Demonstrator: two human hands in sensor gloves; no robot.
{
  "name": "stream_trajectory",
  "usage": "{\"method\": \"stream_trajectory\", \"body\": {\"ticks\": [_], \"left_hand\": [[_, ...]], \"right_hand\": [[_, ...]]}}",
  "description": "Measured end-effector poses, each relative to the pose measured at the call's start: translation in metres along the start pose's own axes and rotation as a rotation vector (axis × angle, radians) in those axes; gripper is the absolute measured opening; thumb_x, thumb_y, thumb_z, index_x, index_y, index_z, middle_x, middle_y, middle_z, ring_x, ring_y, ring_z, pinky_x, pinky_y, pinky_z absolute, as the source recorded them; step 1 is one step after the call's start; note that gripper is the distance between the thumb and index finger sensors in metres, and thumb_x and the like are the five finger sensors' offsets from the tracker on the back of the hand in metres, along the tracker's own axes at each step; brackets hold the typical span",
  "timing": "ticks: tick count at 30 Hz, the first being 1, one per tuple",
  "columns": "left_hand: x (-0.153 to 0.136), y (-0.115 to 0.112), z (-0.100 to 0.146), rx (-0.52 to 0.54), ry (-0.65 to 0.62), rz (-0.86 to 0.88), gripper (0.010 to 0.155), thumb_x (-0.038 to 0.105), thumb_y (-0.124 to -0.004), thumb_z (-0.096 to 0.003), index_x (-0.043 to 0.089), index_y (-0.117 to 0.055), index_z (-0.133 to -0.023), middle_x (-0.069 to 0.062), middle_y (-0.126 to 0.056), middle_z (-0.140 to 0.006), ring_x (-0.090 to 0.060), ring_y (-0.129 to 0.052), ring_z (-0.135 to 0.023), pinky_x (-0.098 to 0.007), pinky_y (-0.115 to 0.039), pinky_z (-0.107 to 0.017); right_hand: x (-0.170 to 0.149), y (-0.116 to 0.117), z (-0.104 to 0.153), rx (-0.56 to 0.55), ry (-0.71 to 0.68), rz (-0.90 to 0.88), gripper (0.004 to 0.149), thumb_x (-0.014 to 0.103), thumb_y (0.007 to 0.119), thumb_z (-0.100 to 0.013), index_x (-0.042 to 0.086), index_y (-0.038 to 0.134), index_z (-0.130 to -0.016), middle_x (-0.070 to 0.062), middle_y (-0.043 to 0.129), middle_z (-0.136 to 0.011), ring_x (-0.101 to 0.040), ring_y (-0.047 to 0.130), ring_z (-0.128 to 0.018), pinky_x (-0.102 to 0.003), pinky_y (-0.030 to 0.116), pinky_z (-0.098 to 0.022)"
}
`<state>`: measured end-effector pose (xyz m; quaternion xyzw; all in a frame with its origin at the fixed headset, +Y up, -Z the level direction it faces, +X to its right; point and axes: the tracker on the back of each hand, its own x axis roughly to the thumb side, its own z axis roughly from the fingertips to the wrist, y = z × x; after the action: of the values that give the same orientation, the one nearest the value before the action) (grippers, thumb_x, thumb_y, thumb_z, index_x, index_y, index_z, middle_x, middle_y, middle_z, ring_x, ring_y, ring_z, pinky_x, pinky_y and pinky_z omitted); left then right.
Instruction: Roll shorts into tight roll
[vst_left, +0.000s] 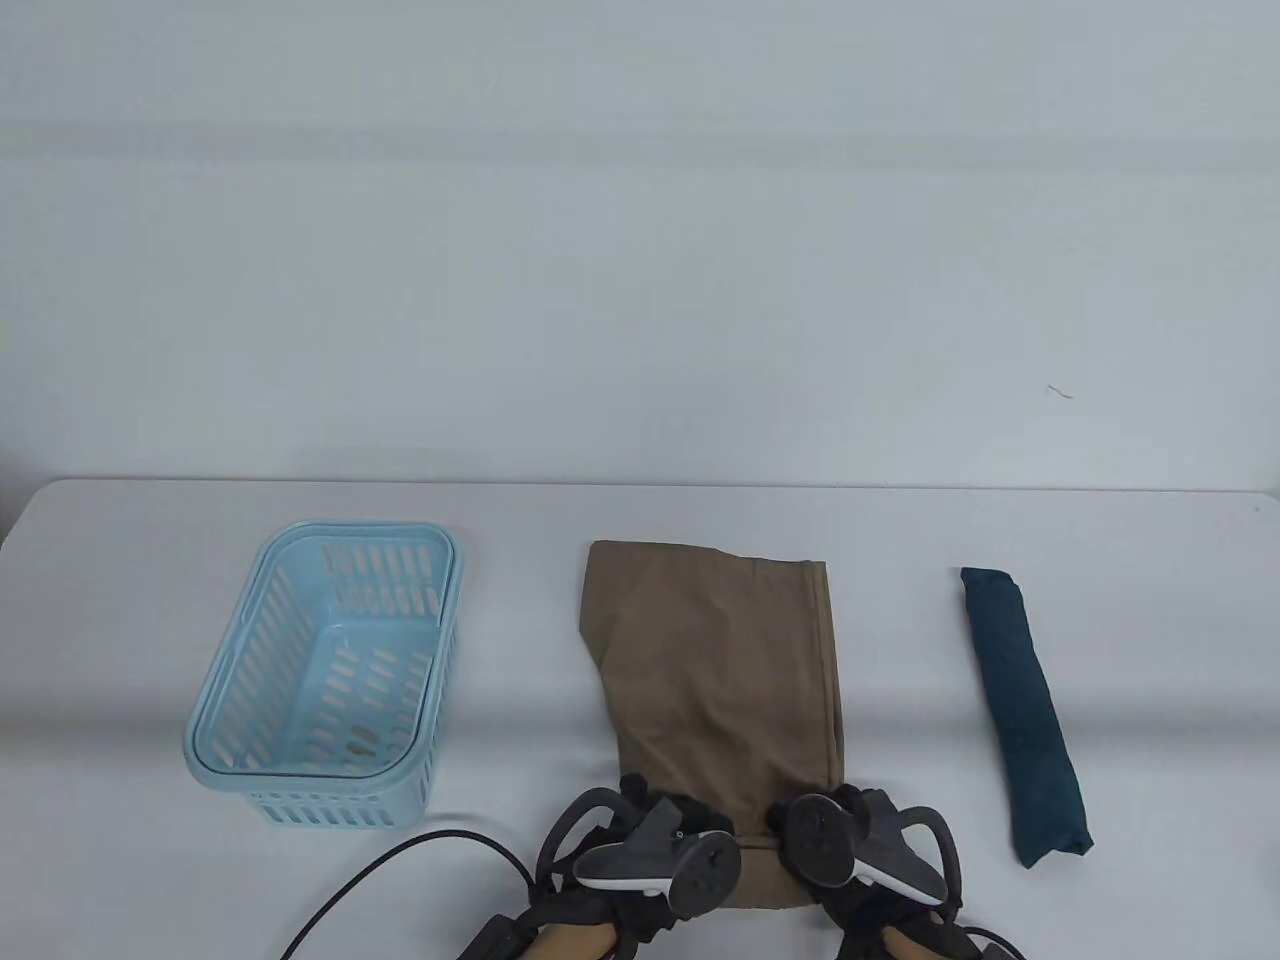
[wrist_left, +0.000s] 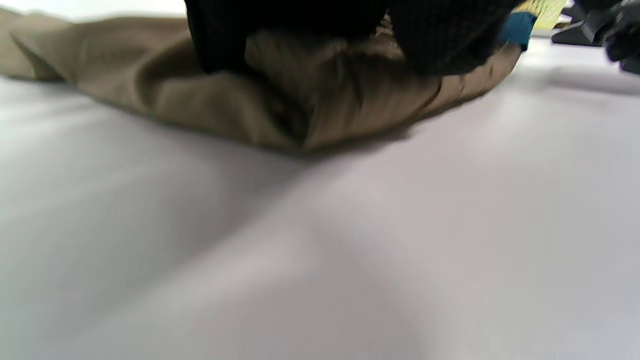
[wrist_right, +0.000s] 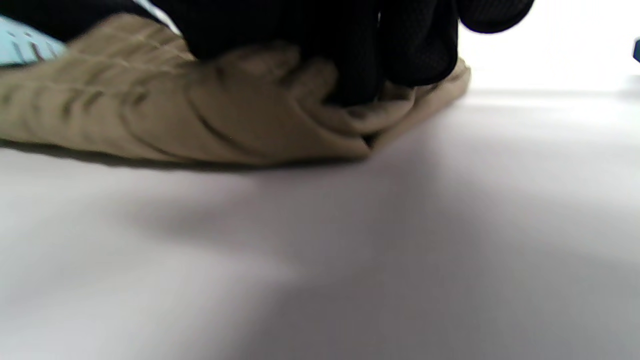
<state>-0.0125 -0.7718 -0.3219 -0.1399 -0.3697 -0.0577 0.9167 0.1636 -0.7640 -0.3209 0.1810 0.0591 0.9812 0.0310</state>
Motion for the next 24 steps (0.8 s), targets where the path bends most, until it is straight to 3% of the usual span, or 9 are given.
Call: {"method": "stream_trajectory", "body": {"ticks": [3, 7, 10, 13, 18, 21, 24], "left_hand": [[0.0, -0.004, -0.002, 0.002, 0.002, -0.006, 0.079, 0.048, -0.071, -0.0444, 0.012, -0.045, -0.109, -0.018, -0.055, -0.112, -0.044, -0.065, -0.099, -0.073, -0.042, -0.07], [0.003, -0.005, -0.005, -0.013, 0.001, -0.01, 0.078, 0.048, -0.07, -0.0458, 0.01, -0.045, -0.109, -0.02, -0.054, -0.111, -0.046, -0.062, -0.099, -0.073, -0.04, -0.069], [0.01, -0.01, -0.007, -0.066, 0.002, -0.067, 0.085, 0.047, -0.072, -0.0456, 0.004, -0.036, -0.109, -0.026, -0.042, -0.112, -0.051, -0.05, -0.099, -0.074, -0.033, -0.069], [0.01, -0.004, -0.009, -0.034, -0.01, -0.123, 0.078, 0.046, -0.068, -0.0474, 0.004, -0.045, -0.108, -0.026, -0.044, -0.111, -0.05, -0.052, -0.098, -0.073, -0.034, -0.069], [-0.009, 0.002, -0.007, -0.038, 0.036, 0.163, 0.07, 0.043, -0.067, -0.0489, 0.006, -0.054, -0.107, -0.023, -0.054, -0.106, -0.045, -0.061, -0.093, -0.069, -0.044, -0.069], [-0.025, 0.008, -0.003, -0.025, 0.063, 0.304, 0.067, 0.043, -0.067, -0.0482, 0.01, -0.059, -0.107, -0.017, -0.066, -0.104, -0.041, -0.07, -0.092, -0.066, -0.052, -0.069], [-0.033, 0.014, 0.002, 0.022, 0.077, 0.369, 0.063, 0.041, -0.066, -0.0482, 0.012, -0.066, -0.104, -0.014, -0.083, -0.099, -0.038, -0.086, -0.086, -0.065, -0.06, -0.067]], "right_hand": [[0.002, -0.007, 0.008, -0.041, -0.074, 0.012, 0.049, 0.033, 0.071, -0.048, 0.024, 0.068, -0.096, -0.004, 0.075, -0.094, -0.034, 0.07, -0.087, -0.059, 0.052, -0.068], [0.004, 0.0, 0.008, 0.157, -0.085, -0.011, 0.067, 0.047, 0.074, -0.043, 0.019, 0.058, -0.102, -0.008, 0.064, -0.101, -0.038, 0.059, -0.093, -0.062, 0.045, -0.07], [0.008, 0.007, 0.006, 0.15, -0.11, 0.093, 0.072, 0.045, 0.077, -0.041, 0.019, 0.051, -0.103, -0.008, 0.058, -0.102, -0.038, 0.055, -0.094, -0.062, 0.043, -0.071], [0.011, 0.004, 0.006, 0.119, -0.131, 0.122, 0.068, 0.044, 0.077, -0.042, 0.017, 0.058, -0.101, -0.01, 0.064, -0.101, -0.038, 0.06, -0.093, -0.062, 0.046, -0.07], [0.004, 0.0, 0.005, 0.12, -0.135, 0.028, 0.062, 0.044, 0.067, -0.047, 0.016, 0.062, -0.102, -0.01, 0.067, -0.102, -0.039, 0.061, -0.093, -0.063, 0.045, -0.07], [-0.005, -0.002, 0.001, 0.115, -0.085, -0.16, 0.057, 0.043, 0.059, -0.05, 0.015, 0.067, -0.099, -0.011, 0.071, -0.099, -0.039, 0.066, -0.09, -0.063, 0.047, -0.069], [-0.014, 0.0, -0.004, 0.178, -0.016, -0.346, 0.057, 0.042, 0.056, -0.05, 0.013, 0.07, -0.097, -0.013, 0.075, -0.094, -0.039, 0.07, -0.085, -0.064, 0.047, -0.068]]}}
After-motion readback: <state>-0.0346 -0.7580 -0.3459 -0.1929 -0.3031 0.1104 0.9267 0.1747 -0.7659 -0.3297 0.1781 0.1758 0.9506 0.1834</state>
